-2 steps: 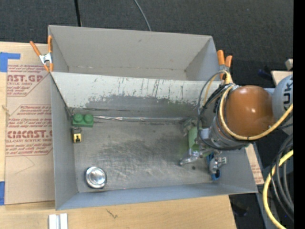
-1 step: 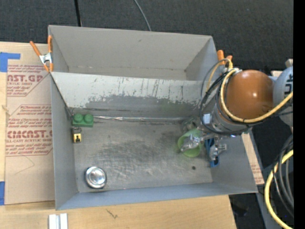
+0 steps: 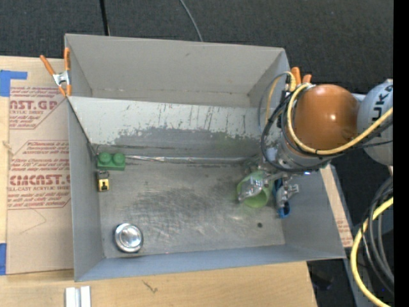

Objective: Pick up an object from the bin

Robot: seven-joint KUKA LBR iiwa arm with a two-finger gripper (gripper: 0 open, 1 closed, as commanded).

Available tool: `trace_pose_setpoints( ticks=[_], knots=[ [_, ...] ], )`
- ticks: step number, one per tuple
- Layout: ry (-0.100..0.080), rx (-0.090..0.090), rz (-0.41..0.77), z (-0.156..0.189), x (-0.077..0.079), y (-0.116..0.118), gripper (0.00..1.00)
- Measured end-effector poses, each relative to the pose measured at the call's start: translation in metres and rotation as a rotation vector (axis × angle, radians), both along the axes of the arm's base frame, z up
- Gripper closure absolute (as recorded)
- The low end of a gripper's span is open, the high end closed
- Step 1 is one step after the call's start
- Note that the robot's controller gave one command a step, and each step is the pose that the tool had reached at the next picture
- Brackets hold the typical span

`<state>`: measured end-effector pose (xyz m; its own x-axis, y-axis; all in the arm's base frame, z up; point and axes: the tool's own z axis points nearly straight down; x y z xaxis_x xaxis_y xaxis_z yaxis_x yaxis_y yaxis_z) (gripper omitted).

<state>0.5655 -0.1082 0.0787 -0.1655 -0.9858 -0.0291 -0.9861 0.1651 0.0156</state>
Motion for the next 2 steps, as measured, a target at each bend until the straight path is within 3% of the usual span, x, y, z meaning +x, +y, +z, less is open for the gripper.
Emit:
trace_pose_setpoints(
  ticks=[1,2],
  knots=[
    [0.015,-0.013,-0.001,0.001,-0.002,-0.007,1.00],
    [-0.020,-0.030,0.009,0.122,-0.003,-0.007,1.00]
  ],
)
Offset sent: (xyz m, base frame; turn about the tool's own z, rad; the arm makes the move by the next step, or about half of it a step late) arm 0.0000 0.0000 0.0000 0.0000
